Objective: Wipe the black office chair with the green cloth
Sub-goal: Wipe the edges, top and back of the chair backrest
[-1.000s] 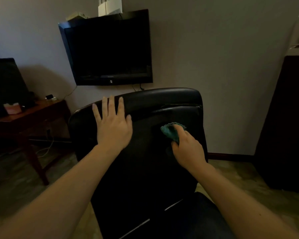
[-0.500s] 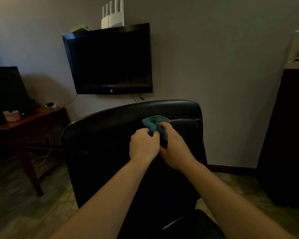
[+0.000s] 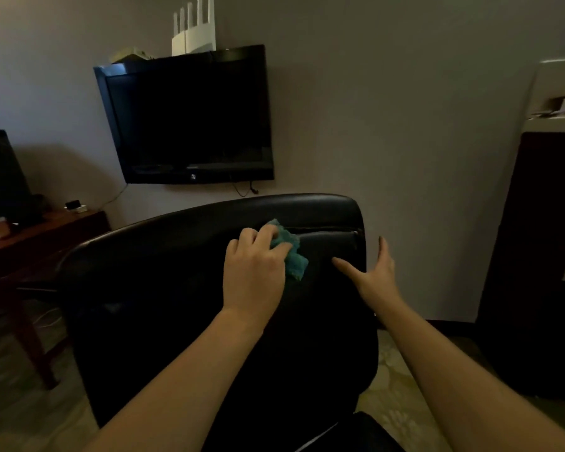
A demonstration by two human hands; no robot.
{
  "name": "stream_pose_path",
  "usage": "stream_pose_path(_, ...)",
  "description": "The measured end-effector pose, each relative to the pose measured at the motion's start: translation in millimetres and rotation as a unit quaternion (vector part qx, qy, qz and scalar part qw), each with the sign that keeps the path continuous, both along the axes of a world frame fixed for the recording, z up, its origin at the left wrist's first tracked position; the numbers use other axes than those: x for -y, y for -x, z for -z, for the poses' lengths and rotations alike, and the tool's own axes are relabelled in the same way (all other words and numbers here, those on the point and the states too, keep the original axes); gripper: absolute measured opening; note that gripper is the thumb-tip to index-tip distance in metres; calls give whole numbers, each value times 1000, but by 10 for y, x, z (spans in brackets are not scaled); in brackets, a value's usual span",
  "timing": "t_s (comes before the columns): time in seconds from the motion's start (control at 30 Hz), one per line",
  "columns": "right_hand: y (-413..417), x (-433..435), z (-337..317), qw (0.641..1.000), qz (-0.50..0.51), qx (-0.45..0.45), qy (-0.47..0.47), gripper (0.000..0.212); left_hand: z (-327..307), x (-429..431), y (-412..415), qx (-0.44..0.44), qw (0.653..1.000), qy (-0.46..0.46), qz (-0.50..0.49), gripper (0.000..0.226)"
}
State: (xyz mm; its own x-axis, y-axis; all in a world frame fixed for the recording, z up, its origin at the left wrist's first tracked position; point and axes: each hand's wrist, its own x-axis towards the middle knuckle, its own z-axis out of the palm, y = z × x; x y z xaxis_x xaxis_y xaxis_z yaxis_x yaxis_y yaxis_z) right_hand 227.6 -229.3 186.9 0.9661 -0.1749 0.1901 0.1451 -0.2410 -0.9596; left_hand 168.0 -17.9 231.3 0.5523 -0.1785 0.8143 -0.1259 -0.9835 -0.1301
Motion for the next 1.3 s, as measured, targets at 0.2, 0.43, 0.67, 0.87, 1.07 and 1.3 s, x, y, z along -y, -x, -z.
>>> stream_pose_path(0.2, -395, 161, 14, 977, -135, -104, -131, 136, 55, 49, 11, -76, 995, 59, -14, 45)
stream_pose_path(0.43, -453, 223, 61, 978, -151, -93, -114, 111, 123, 112, -32, -96, 993, 62, -16, 58)
stream_pose_path(0.67, -268, 543, 75, 988, -81, -85, -101, 102, 83, 360, 52, -156, 985, 63, 38, 60)
stream_pose_path(0.87, 94, 1010, 27, 989, -23, -81, -121, 92, 139, 741, 70, -217, 969, 72, 93, 61)
stream_pose_path(1.07, 464, 1391, 51, 990, 36, -76, -117, 95, 55, 1143, 136, -217, 972, 35, 78, 58)
stream_pose_path(1.3, 877, 1674, 84, 989, 107, -69, -79, 98, -64, 1445, 323, -200, 979, 28, 27, 38)
